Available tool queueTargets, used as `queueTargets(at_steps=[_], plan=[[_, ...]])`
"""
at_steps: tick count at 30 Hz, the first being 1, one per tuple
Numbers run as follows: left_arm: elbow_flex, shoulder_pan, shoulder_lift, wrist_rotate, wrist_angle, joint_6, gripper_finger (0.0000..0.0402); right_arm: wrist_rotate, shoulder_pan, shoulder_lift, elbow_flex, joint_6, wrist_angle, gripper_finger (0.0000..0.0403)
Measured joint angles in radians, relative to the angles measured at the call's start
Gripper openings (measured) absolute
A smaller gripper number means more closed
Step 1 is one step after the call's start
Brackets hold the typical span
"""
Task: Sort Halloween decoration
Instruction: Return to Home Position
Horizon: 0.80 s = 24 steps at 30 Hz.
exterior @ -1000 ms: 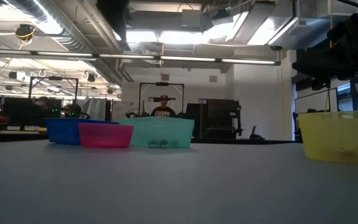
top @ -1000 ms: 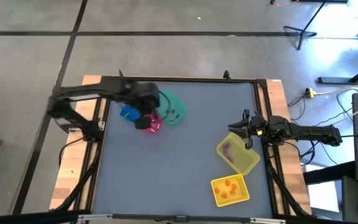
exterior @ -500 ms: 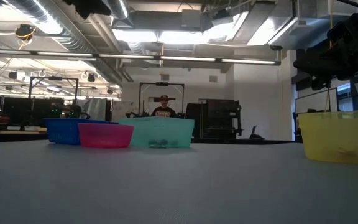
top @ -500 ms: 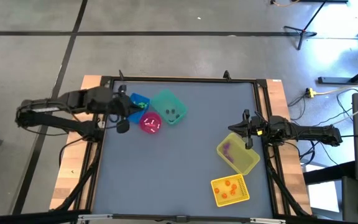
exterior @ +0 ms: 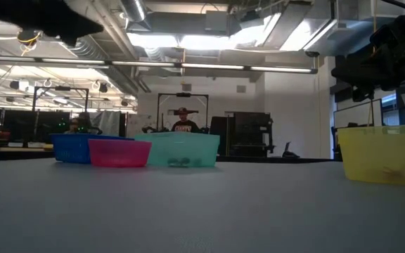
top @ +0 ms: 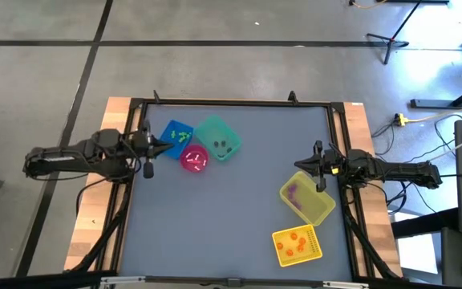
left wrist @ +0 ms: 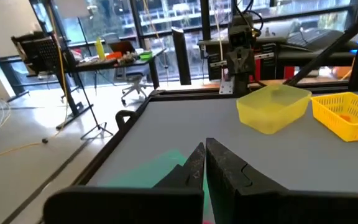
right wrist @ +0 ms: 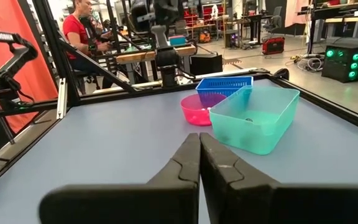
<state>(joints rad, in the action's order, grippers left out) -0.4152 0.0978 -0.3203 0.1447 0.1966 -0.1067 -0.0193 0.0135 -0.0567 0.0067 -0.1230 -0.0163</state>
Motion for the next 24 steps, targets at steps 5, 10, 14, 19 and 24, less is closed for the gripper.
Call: queueTargets(at_steps=[5, 10, 14, 19, 24], plan=[[0.122, 0.0, 0.135, 0.0, -0.04, 0.0, 0.0001, -0.015, 0.0, 0.0, 0.0, 0.004, -0.003, 0.0005], [0.223, 0.0, 0.233, -0.037, -0.088, 0.001, 0.0001, -0.016, 0.0, 0.0, 0.0, 0.027, -0.003, 0.0005], [0.3, 0.0, 0.287, -0.067, -0.139, 0.002, 0.0001, -0.017, 0.0, 0.0, 0.0, 0.027, -0.004, 0.0005], [0.37, 0.0, 0.318, -0.052, -0.169, 0.055, 0.0001, -0.018, 0.0, 0.0, 0.0, 0.027, -0.004, 0.0005], [0.408, 0.0, 0.312, -0.058, -0.224, 0.105, 0.0001, -0.018, 0.0, 0.0, 0.0, 0.027, -0.004, 0.0005]])
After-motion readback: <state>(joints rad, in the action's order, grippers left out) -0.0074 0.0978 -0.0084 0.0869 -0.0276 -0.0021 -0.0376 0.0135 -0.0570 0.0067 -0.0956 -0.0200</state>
